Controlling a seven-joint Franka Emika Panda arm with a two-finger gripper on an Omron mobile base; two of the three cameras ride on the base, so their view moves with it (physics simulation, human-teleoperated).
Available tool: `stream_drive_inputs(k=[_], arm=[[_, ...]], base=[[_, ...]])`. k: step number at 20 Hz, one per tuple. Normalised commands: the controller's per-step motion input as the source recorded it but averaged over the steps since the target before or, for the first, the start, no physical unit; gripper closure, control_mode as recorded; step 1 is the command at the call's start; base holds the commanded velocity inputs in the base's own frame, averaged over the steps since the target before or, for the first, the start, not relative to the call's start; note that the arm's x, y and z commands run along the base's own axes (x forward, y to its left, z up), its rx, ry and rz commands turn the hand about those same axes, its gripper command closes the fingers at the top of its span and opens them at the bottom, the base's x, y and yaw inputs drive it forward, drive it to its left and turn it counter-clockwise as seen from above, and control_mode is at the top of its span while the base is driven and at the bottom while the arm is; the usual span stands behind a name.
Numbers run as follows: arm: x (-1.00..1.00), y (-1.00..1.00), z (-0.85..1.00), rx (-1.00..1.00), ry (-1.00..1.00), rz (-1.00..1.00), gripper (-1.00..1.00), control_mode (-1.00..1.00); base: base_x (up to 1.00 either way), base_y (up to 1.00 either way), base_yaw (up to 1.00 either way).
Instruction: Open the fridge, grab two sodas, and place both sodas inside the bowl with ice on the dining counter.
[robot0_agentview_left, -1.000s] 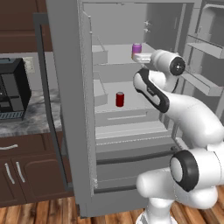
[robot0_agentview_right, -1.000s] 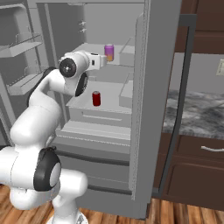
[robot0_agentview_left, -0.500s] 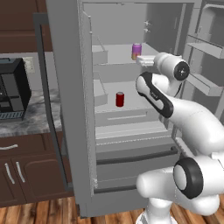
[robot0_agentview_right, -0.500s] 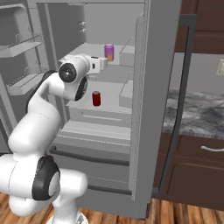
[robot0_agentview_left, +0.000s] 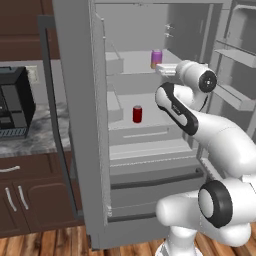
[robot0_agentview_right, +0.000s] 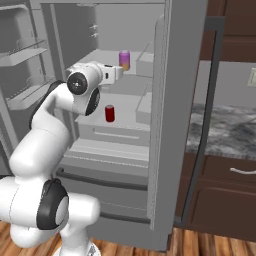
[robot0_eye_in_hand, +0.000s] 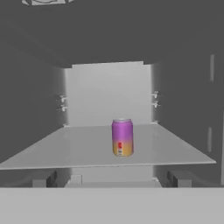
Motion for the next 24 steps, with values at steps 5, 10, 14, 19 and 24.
stream_drive_inputs(k=[5, 10, 14, 19, 24], arm=[[0.00, 0.00, 0.00, 0.00, 0.00, 0.00, -1.00, 1.00], [0.00, 0.00, 0.00, 0.00, 0.00, 0.00, -1.00, 1.00], [0.00, 0.00, 0.00, 0.00, 0.00, 0.00, -1.00, 1.00], [0.12, 0.00, 0.00, 0.00, 0.00, 0.00, -1.00, -1.00], [0.36, -0.03, -0.01, 0.00, 0.00, 0.00, -1.00, -1.00]], base=[[0.43, 0.00, 0.00], [0.44, 0.00, 0.00], [0.35, 0.00, 0.00], [0.03, 0.00, 0.00], [0.00, 0.00, 0.00]])
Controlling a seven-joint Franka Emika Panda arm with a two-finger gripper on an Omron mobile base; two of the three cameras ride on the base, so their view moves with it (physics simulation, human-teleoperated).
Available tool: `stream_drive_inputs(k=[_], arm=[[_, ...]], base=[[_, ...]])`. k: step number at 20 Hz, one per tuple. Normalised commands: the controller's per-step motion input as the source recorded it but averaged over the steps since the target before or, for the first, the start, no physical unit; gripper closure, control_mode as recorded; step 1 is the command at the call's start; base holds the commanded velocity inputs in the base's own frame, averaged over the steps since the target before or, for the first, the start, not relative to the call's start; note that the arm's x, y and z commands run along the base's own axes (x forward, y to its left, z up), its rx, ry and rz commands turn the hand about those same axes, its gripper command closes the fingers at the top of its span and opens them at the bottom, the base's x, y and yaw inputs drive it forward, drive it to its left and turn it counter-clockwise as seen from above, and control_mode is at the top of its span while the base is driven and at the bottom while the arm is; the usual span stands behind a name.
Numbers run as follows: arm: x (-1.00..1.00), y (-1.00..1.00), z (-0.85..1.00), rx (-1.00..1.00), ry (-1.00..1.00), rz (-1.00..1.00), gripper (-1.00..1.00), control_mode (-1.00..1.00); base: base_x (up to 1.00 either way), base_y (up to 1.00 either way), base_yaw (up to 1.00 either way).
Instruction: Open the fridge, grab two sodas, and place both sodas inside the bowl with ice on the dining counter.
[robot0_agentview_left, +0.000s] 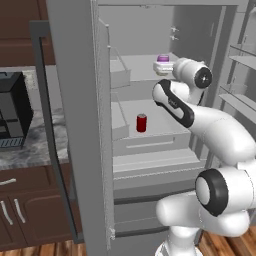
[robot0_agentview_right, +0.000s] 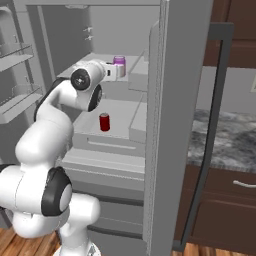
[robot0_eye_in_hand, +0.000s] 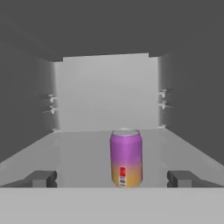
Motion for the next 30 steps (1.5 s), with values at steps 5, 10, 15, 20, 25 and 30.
stream_drive_inputs(k=[5, 10, 15, 20, 25, 30], arm=[[0.29, -0.16, 0.00, 0.00, 0.00, 0.00, -1.00, -1.00], [0.23, -0.11, 0.00, 0.00, 0.00, 0.00, -1.00, -1.00], [0.25, -0.10, -0.04, 0.00, 0.00, 0.00, -1.00, -1.00], [0.23, -0.08, -0.17, -0.03, 0.01, 0.00, -1.00, -1.00], [0.24, 0.00, -0.10, -0.02, 0.00, 0.00, -1.00, -1.00], [0.31, 0.00, 0.00, 0.00, 0.00, 0.00, -1.00, -1.00]], base=[[0.00, 0.00, 0.00], [0.00, 0.00, 0.00], [0.00, 0.00, 0.00], [0.00, 0.00, 0.00], [0.00, 0.00, 0.00], [0.00, 0.00, 0.00]])
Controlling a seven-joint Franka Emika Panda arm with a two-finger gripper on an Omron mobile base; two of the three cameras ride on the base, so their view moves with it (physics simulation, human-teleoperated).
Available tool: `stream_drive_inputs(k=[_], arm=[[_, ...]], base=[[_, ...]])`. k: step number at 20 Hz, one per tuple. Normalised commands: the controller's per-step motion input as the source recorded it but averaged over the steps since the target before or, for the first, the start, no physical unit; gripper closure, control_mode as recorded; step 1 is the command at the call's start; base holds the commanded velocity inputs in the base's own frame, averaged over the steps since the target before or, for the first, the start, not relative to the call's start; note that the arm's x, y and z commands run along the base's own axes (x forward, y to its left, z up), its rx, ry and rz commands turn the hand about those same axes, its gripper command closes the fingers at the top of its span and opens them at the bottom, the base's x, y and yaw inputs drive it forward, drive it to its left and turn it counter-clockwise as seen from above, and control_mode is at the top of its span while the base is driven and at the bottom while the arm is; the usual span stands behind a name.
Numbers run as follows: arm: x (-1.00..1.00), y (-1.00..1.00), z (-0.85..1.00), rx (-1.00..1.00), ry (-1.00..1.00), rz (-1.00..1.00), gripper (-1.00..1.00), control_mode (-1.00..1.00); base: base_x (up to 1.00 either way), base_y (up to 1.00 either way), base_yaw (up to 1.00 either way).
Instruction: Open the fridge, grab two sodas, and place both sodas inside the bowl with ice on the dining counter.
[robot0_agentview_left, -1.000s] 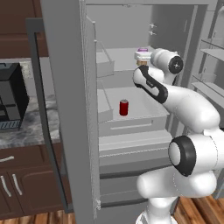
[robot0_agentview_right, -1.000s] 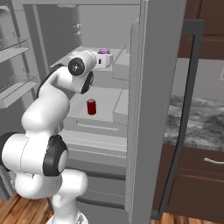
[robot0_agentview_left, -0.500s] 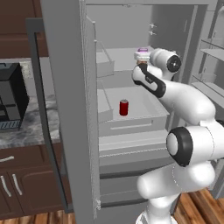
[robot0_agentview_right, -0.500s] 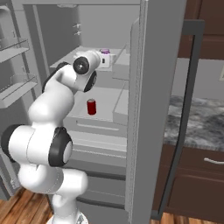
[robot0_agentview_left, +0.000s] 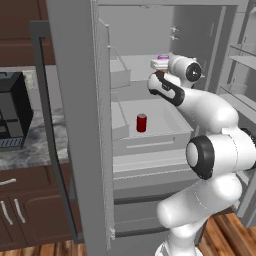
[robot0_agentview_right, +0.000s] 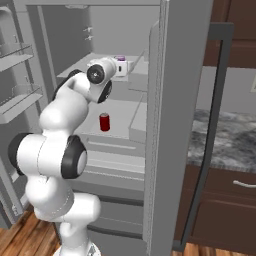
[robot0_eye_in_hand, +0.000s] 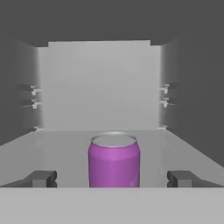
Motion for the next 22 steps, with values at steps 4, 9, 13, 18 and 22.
stream_drive_inputs(k=[4, 9, 13, 18, 22], arm=[[0.28, 0.00, -0.01, 0.00, 0.00, 0.00, -1.00, -1.00], [0.21, -0.06, -0.09, -0.02, 0.00, 0.00, -1.00, -1.00], [0.19, -0.07, -0.13, -0.04, 0.00, 0.00, -1.00, -1.00], [0.14, 0.00, -0.09, -0.01, 0.01, 0.00, -1.00, -1.00], [0.19, 0.00, -0.07, 0.00, 0.02, 0.00, -1.00, -1.00]], base=[[0.00, 0.00, 0.00], [0.00, 0.00, 0.00], [0.00, 0.00, 0.00], [0.00, 0.00, 0.00], [0.00, 0.00, 0.00]])
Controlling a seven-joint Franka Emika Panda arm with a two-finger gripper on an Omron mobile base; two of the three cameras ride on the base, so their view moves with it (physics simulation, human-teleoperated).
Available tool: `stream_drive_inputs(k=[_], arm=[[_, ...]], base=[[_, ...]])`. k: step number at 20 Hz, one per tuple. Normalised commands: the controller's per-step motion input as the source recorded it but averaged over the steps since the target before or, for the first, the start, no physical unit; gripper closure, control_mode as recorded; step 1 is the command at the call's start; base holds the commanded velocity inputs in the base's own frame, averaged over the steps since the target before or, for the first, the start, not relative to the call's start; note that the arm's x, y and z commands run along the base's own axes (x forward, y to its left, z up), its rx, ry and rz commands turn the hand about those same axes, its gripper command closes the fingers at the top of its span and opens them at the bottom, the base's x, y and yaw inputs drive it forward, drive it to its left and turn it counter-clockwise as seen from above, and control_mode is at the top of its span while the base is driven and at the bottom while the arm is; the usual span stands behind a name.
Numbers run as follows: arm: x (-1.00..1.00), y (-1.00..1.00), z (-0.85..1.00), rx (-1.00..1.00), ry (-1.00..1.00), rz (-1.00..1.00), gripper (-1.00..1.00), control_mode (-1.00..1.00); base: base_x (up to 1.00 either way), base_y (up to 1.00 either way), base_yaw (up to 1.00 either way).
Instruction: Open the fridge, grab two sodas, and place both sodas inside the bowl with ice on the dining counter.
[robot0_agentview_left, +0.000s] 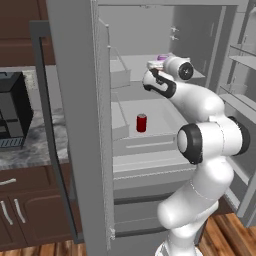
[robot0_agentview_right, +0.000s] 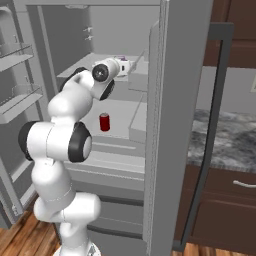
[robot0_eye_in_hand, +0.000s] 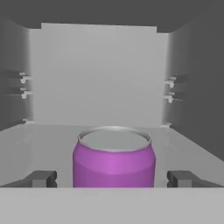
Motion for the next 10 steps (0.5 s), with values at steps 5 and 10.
stream_drive_inputs(k=[5, 10], arm=[[0.17, 0.00, -0.05, 0.00, 0.00, 0.00, 1.00, -1.00], [0.04, 0.00, -0.02, 0.00, 0.00, 0.00, 1.00, -1.00]], base=[[0.00, 0.00, 0.00], [0.00, 0.00, 0.00]])
